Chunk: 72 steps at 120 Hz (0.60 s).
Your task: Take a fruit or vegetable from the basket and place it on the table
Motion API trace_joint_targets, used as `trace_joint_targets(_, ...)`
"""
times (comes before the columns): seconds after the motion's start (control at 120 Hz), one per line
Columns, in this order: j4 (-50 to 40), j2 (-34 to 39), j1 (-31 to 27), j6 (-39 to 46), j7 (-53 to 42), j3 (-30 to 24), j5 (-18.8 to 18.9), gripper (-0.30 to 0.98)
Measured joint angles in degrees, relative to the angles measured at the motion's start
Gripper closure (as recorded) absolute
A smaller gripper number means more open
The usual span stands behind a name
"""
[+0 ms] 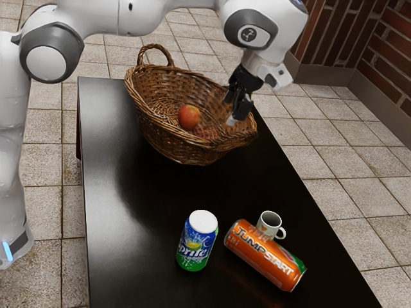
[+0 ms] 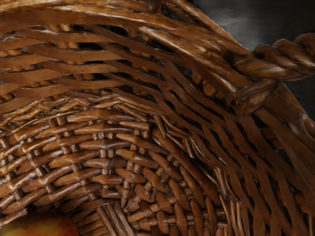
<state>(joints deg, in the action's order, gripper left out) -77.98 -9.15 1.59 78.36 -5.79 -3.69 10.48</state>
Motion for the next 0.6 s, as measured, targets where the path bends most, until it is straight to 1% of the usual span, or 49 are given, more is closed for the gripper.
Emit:
trace_joint_targets(0.1, 0.0, 0.05, 0.0, 4.12, -0.85, 0.0, 0.18, 0.0)
trace_joint_targets(0.217, 0.0, 0.09, 0.07, 6.94, -1.66, 0.0, 0.2, 0.0)
trace_joint_targets(0.283, 0.99, 0.35, -0.11, 7.95, -2.03, -0.88, -0.05, 0.0)
trace_joint_targets(0.35, 0.15, 1.48, -0.58, 8.66, -2.17, -1.09, -1.12, 0.0)
trace_joint_targets(0.4, -3.59, 3.94, -4.2, 9.06, -2.31, -2.06, -1.95, 0.0)
trace_joint_targets(0.467, -7.79, 6.08, -12.11, 9.46, -2.88, -4.54, -3.69, 0.0)
trace_joint_targets(0.533, -9.25, 6.43, -21.12, 9.76, -3.7, -8.09, -5.17, 0.0)
trace_joint_targets(0.6, -9.97, 5.92, -26.76, 9.99, -4.69, -9.36, -7.11, 0.0)
